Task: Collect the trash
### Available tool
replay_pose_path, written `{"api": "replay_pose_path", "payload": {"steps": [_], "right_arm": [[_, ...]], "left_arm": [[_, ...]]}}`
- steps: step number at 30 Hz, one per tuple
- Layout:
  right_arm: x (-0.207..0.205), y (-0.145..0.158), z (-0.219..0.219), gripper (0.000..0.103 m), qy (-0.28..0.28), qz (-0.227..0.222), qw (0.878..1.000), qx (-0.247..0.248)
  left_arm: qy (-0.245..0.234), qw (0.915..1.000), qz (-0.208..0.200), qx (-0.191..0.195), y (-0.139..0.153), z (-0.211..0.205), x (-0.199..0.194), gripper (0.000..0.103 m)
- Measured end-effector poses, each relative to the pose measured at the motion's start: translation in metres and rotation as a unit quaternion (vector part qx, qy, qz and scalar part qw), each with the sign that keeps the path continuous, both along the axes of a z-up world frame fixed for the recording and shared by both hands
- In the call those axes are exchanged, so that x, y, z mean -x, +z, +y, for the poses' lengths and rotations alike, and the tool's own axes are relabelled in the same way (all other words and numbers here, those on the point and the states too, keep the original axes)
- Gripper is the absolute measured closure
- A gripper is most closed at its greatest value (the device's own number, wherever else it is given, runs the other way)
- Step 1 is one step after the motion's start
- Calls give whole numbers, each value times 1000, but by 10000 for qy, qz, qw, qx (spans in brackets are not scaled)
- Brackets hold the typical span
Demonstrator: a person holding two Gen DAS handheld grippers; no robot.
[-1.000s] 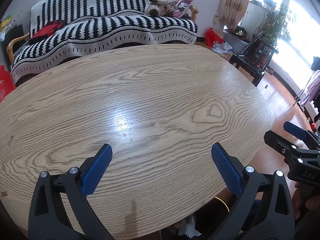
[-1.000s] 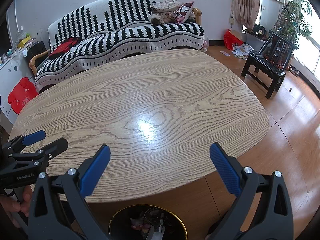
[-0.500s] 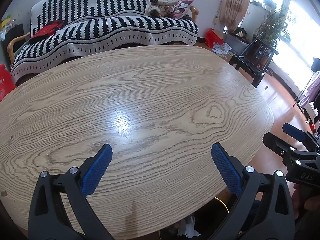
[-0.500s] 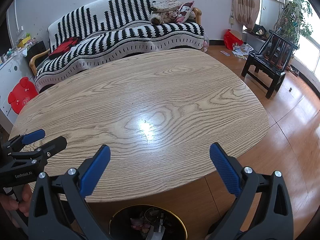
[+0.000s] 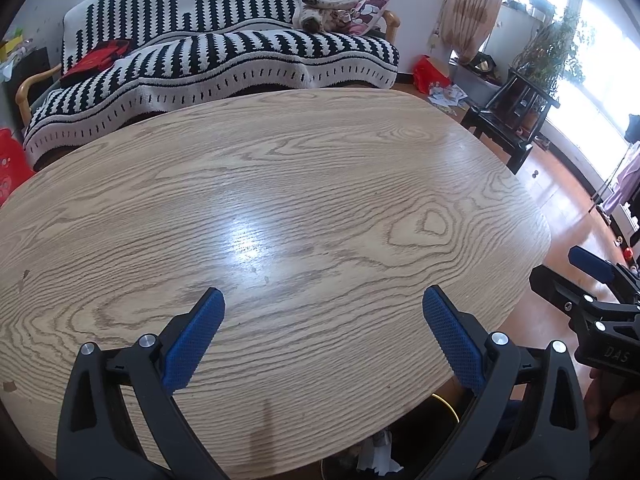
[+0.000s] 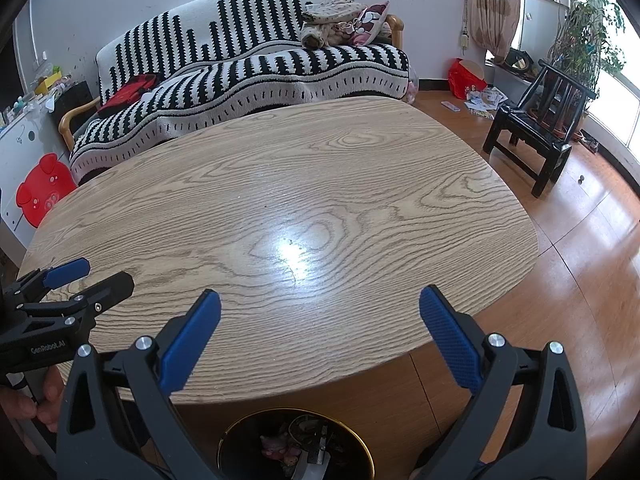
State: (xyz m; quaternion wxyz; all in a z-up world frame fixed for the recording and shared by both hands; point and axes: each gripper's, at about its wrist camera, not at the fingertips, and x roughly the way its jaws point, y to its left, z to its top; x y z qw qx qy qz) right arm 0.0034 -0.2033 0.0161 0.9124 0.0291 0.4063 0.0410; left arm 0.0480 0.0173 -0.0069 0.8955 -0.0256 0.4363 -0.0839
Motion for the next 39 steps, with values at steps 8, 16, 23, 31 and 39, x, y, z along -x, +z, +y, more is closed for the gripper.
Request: {"api": "replay_pose_path", "payload": {"steps": [8,16,23,31,39], "right_arm": [[0,0,0,7,4,3,10000,-1],[0,0,0,7,3,1,10000,1],[0,1,0,7,1,1,10000,3],[0,-2,-1,7,-2,9,10000,6],[1,-5,-1,7,-5,22,10000,8]], "left_arm": [[1,10000,-27,-79,1,0,2,7],[5,10000,6,-43,1,0,1,7],[-18,10000,9,-48,0,-1,0,7],[-31,10000,55,19,-2,-1,-1,7],[-5,10000,28,-16,-2,-2,-1,7]]}}
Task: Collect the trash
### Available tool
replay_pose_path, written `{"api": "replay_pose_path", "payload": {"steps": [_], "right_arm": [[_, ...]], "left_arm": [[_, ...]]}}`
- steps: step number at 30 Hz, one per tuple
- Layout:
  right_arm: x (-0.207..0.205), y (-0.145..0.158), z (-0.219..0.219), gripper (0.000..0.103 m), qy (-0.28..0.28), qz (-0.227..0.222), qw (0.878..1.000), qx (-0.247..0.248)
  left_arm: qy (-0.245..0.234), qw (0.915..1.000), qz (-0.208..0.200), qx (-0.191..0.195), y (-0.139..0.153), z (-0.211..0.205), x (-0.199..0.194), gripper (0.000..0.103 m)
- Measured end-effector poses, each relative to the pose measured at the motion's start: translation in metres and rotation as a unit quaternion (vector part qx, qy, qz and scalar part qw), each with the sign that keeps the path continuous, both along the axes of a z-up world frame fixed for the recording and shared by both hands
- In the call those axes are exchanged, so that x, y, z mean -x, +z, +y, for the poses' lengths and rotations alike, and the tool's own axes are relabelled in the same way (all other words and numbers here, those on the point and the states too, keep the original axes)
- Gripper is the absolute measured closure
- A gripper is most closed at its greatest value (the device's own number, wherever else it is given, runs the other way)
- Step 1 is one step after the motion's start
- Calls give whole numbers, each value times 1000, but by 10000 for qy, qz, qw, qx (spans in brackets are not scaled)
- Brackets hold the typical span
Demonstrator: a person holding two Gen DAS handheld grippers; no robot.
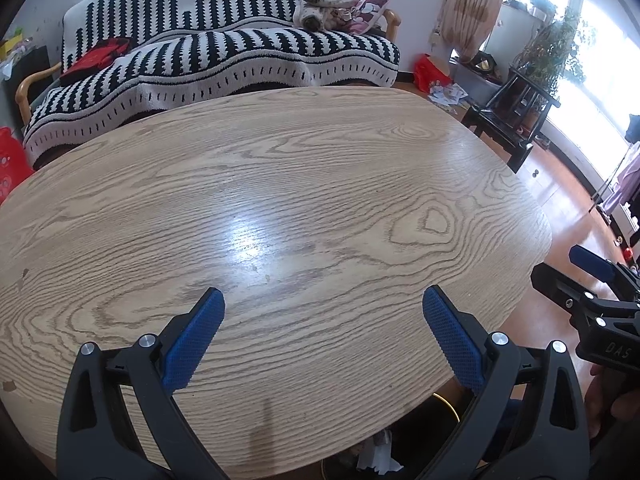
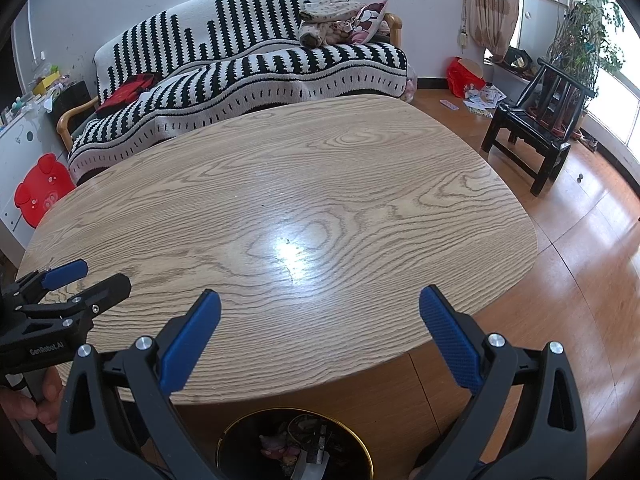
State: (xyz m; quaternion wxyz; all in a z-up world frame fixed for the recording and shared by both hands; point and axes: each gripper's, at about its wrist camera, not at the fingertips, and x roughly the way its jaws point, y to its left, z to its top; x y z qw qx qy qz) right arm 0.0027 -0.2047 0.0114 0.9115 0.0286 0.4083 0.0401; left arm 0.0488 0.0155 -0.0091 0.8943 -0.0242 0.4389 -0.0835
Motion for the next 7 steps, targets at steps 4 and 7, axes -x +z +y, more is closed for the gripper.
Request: {"api": "replay_pose_path", "payload": {"steps": [4,7], "right_arm": [[0,-6,-4,7,-15,32,10000,27],[-5,-9,-5,7,-16,59,9999,79]], "left_arm": [[-8,10000,-7,-59,0,-2,-1,7],[17,10000,8,-38,-2,0,-3,7]]}}
